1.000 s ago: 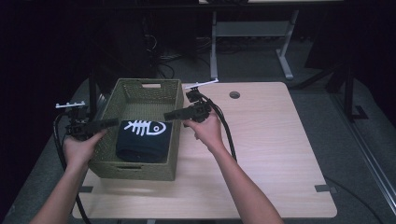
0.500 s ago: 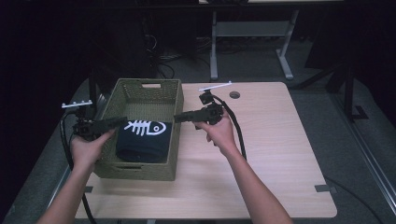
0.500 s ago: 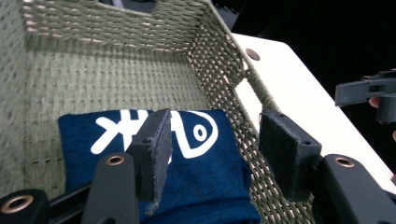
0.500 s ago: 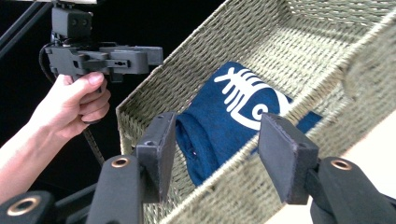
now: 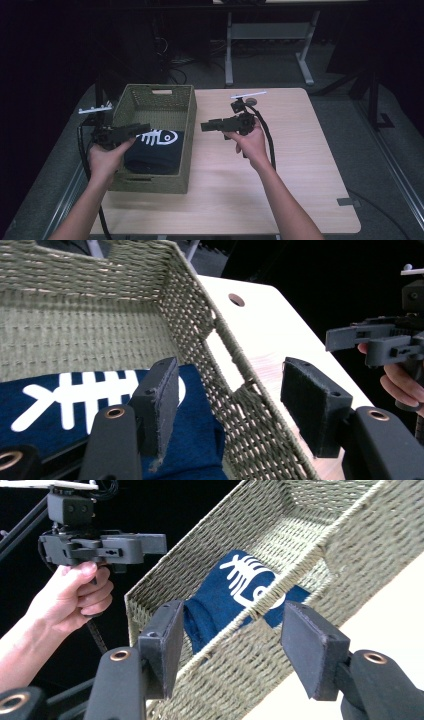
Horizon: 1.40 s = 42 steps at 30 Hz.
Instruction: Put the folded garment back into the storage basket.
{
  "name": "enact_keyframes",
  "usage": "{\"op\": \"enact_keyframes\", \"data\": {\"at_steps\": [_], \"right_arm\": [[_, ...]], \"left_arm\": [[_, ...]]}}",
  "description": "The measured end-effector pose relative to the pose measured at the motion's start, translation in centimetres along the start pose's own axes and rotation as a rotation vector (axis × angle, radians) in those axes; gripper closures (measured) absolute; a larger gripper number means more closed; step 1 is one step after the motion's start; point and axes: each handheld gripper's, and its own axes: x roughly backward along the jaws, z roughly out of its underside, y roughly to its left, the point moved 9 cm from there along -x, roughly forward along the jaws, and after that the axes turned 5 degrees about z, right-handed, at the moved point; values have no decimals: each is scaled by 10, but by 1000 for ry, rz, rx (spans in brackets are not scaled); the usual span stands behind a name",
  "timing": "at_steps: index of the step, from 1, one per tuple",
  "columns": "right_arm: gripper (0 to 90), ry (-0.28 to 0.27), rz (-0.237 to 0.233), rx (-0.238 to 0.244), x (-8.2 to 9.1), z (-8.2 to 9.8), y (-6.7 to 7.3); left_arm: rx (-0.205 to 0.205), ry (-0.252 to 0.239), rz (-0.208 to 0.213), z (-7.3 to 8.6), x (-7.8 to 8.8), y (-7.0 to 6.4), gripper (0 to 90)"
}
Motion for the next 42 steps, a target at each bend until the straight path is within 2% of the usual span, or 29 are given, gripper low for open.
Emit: {"op": "enact_keyframes", "data": {"at_steps": [6, 13, 18, 22, 31, 42], "right_arm": [[420, -18, 0, -25, 14, 4, -7], [417, -29, 4, -23, 28, 10, -17], [413, -51, -11, -36, 41, 14, -21], [409, -53, -2, -38, 51, 19, -26], [394, -57, 14, -46, 73, 31, -36], [393, -80, 50, -71, 97, 45, -54]], "left_arm": [[-21, 7, 27, 1, -9, -13, 399], [-33, 23, 47, 5, -20, -27, 393], [-27, 14, 56, 4, -28, -34, 393], [-27, 29, 63, 7, -36, -41, 392], [-54, 45, 89, 11, -54, -61, 383], [-94, 75, 149, 19, -69, -89, 359]]}}
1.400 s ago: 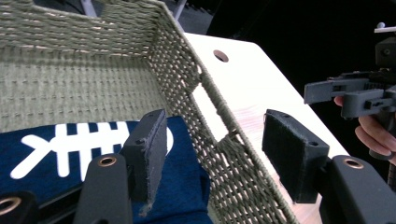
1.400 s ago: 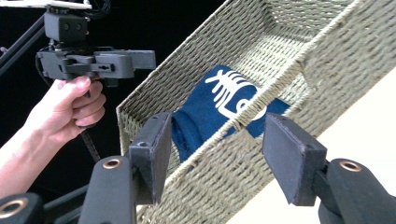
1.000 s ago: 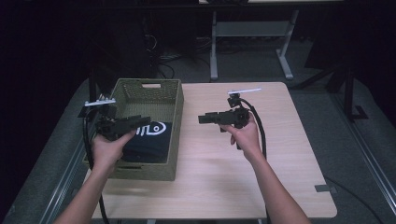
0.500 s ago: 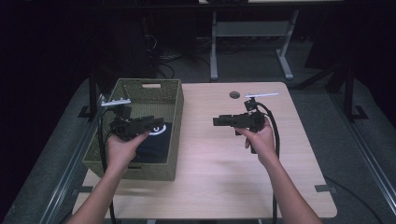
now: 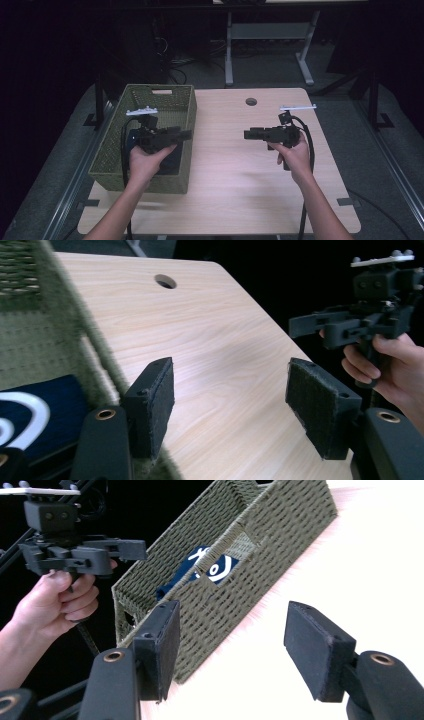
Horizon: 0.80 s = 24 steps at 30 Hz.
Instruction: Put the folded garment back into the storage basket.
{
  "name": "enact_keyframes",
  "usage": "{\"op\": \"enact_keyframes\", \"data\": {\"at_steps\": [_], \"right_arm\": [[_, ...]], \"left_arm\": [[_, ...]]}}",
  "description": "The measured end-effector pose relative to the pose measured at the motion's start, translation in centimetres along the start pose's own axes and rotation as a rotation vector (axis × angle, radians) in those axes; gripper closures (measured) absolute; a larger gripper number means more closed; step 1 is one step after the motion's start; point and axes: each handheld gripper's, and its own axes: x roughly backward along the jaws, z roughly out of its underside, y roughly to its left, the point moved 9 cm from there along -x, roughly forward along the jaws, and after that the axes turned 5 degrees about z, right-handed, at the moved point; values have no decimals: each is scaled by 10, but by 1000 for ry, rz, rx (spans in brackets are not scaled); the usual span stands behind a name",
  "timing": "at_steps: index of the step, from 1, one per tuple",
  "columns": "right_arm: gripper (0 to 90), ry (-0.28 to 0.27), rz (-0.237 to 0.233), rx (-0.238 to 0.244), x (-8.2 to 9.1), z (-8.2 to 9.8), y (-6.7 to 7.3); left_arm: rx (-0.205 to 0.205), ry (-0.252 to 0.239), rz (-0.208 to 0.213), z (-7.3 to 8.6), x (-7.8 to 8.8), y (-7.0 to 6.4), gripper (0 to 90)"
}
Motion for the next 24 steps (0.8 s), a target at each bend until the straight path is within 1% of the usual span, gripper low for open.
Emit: {"op": "enact_keyframes", "data": {"at_steps": [3, 5, 11, 14, 16, 19, 21, 24], "right_arm": [[390, -12, 0, -9, 7, 1, -3], [387, -18, 6, -7, 11, 2, -4], [385, -33, 19, -21, 20, 6, -11], [385, -30, 24, -25, 24, 8, -13], [385, -32, 31, -27, 27, 9, -16], [385, -33, 39, -32, 31, 12, -20], [385, -40, 45, -35, 34, 13, -22], [384, -32, 59, -35, 37, 16, -25]], "left_arm": [[-8, 8, 22, 1, -5, -7, 358], [-13, 10, 35, 2, -8, -11, 351], [-36, 16, 52, 4, -16, -21, 336], [-54, 21, 66, 7, -20, -28, 336], [-55, 20, 80, 9, -23, -32, 332], [-66, 33, 90, 13, -28, -39, 328], [-67, 40, 106, 16, -31, -43, 321], [-81, 51, 116, 20, -37, -51, 310]]}}
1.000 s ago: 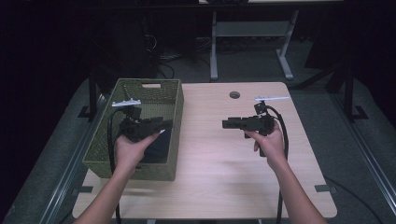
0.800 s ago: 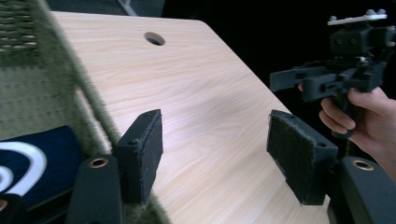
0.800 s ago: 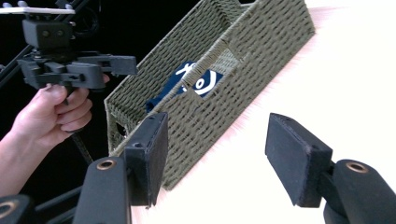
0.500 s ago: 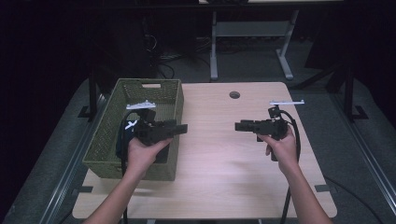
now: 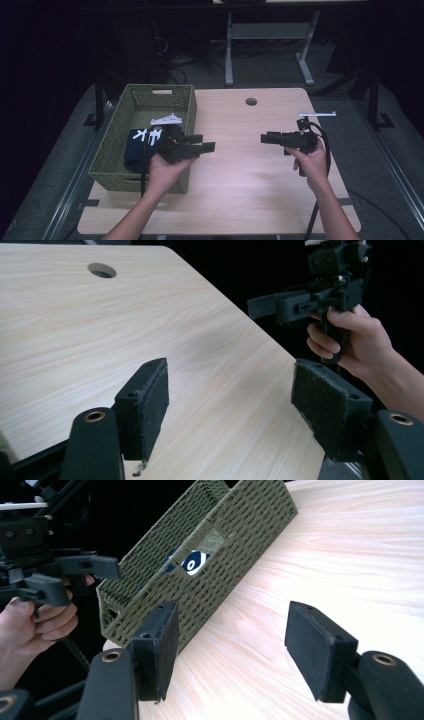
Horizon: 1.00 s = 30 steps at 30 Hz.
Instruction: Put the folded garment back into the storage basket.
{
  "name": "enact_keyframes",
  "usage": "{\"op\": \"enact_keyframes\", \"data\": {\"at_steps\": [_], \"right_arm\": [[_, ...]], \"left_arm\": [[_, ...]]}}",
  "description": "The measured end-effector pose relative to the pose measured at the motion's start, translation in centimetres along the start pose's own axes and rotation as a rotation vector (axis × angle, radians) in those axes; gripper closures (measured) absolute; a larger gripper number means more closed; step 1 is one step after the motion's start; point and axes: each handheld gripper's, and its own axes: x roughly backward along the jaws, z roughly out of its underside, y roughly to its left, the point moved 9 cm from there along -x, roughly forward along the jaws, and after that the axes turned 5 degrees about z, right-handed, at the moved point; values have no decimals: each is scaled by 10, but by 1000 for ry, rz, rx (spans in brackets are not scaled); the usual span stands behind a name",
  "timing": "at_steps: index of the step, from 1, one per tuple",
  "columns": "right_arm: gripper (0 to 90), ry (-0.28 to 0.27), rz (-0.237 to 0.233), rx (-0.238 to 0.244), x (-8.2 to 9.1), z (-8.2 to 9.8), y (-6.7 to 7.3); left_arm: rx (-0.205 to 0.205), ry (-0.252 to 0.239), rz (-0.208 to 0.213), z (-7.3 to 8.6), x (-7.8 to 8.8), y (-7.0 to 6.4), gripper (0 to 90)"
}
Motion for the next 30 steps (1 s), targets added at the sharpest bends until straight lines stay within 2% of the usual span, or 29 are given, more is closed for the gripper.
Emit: {"op": "enact_keyframes", "data": {"at_steps": [6, 15, 20, 25, 27, 30], "right_arm": [[378, -3, 19, -7, 8, 7, -7], [363, -22, 51, -18, 25, 15, -18], [353, -50, 72, -29, 40, 22, -25], [333, -50, 134, -26, 56, 41, -40], [331, -60, 136, -42, 63, 51, -44], [327, -62, 168, -39, 71, 65, -50]], "left_arm": [[-23, 29, 19, 7, -12, -13, 307], [-45, 45, 55, 17, -24, -32, 297], [-51, 69, 94, 32, -36, -47, 281], [-89, 77, 121, 46, -46, -63, 272], [-106, 81, 118, 51, -49, -66, 269], [-114, 85, 120, 57, -52, -68, 268]]}}
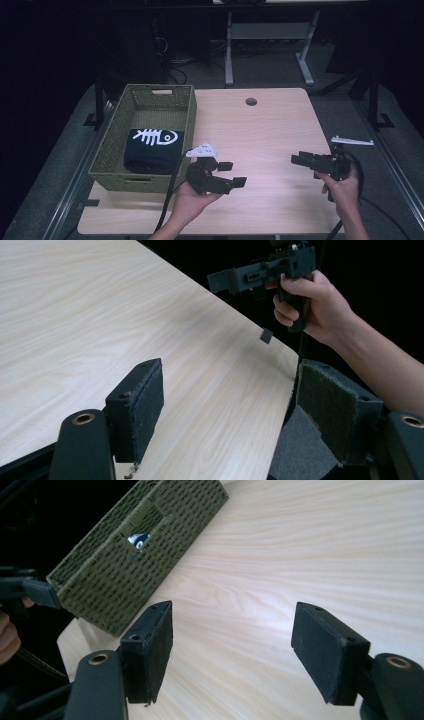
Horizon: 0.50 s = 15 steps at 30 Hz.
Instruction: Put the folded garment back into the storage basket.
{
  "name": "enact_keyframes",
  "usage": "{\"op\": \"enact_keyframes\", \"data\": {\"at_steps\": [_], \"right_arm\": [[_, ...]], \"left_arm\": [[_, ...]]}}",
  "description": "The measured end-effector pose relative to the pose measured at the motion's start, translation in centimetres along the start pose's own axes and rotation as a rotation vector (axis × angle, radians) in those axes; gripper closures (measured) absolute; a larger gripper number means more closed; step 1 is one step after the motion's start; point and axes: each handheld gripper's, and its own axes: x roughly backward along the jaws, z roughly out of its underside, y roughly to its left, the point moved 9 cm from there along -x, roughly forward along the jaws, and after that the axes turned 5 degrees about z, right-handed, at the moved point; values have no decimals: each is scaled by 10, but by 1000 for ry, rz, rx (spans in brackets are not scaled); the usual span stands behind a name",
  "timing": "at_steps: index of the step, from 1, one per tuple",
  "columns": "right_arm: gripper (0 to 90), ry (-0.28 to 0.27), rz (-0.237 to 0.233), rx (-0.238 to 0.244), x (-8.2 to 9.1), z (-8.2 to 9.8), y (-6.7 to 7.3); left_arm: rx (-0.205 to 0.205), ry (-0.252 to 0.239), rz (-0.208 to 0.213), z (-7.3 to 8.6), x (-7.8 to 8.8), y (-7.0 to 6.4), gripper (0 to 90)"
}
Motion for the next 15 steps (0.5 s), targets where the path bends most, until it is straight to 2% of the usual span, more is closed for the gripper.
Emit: {"op": "enact_keyframes", "data": {"at_steps": [3, 5, 10, 13, 15], "right_arm": [[316, -18, 11, -4, 8, 11, -5], [314, -26, 16, 0, 13, 17, -7], [313, -53, 37, 8, 24, 35, -11], [303, -92, 26, 5, 31, 55, -9], [270, -113, 28, 19, 35, 69, -8]], "left_arm": [[-1, 4, 8, 5, -4, -2, 268], [-9, -11, 20, 10, -8, -7, 264], [-47, -2, 20, 29, -15, -13, 258], [-48, -27, 37, 43, -16, -18, 260], [-64, -12, 38, 57, -18, -20, 260]]}}
